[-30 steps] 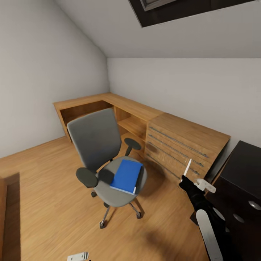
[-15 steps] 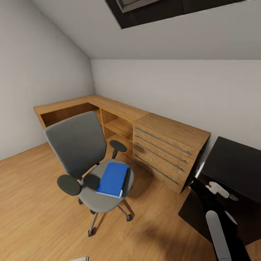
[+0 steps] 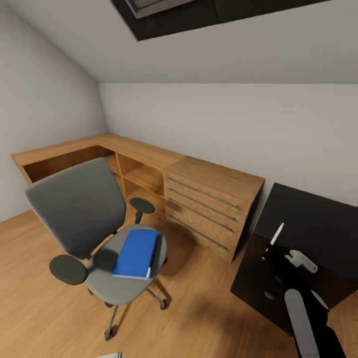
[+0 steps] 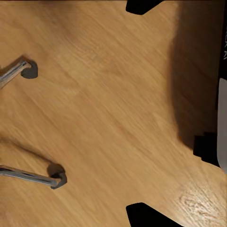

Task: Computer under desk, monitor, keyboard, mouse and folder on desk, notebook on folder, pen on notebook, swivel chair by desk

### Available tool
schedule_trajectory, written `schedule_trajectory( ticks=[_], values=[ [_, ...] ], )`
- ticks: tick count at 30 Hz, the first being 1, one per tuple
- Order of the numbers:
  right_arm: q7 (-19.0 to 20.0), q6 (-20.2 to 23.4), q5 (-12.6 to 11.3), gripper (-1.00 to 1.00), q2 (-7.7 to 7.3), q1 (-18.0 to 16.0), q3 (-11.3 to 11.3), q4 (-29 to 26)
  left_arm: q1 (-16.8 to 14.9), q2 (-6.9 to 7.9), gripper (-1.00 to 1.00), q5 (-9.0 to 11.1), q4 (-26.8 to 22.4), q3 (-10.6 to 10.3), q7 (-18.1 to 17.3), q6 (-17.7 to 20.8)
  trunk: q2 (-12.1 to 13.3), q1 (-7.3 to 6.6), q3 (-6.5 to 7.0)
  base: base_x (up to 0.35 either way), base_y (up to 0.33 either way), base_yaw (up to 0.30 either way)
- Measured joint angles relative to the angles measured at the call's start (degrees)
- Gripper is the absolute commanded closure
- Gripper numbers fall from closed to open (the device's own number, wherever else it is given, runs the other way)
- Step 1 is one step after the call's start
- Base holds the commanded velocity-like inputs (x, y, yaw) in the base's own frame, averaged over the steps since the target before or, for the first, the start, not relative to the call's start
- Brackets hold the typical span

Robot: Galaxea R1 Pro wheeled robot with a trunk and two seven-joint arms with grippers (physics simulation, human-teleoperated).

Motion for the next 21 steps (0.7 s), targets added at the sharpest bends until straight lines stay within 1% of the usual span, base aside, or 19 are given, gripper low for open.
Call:
schedule_trajectory(
  ticks=[4,9,17,21],
  values=[
    [0.02,0.0,0.01,1.0,0.0,0.0,-1.36,0.0,0.02,0.03,-1.0,0.0,0.0,0.0,0.05,0.0,0.0,0.0,0.08,0.302,-0.073,-0.254],
    [0.03,0.0,0.0,1.0,0.0,0.0,-2.11,0.0,0.04,0.03,-1.0,0.0,0.0,0.0,0.07,0.0,0.0,0.0,0.11,0.316,-0.079,-0.17],
    [0.0,0.02,0.0,1.0,0.01,0.01,-2.51,0.01,0.01,-0.03,-1.0,0.0,-0.01,-0.13,0.01,0.03,0.0,-0.01,0.12,0.319,-0.081,-0.031],
    [-0.05,0.17,0.0,1.0,0.01,-0.01,-2.58,0.03,0.04,-0.03,-1.0,0.03,-0.01,-1.17,0.04,0.01,0.0,0.0,0.12,0.315,-0.096,-0.004]
  ],
)
